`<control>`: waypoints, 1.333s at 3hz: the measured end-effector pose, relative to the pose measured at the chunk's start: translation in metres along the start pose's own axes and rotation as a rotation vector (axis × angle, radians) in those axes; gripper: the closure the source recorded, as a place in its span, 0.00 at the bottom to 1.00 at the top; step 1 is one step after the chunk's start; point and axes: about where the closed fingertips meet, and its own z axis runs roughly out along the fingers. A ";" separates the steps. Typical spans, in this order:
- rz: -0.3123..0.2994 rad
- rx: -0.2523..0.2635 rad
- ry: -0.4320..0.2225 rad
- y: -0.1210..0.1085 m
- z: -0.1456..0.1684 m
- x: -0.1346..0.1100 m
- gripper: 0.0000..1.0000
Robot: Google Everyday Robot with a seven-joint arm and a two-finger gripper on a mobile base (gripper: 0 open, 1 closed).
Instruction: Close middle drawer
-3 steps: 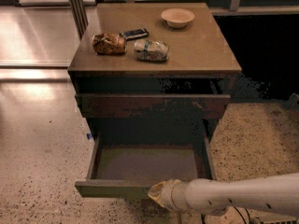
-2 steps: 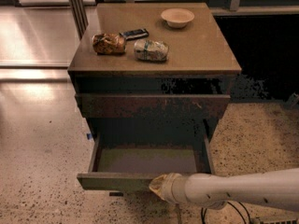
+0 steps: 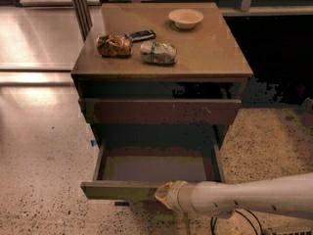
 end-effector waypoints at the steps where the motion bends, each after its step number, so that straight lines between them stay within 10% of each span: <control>1: -0.009 0.015 0.000 -0.008 0.005 -0.002 1.00; 4: -0.001 0.082 -0.009 -0.067 0.022 -0.010 1.00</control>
Offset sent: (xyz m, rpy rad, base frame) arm 0.0849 -0.0140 -0.0030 -0.0374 -0.0873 -0.0544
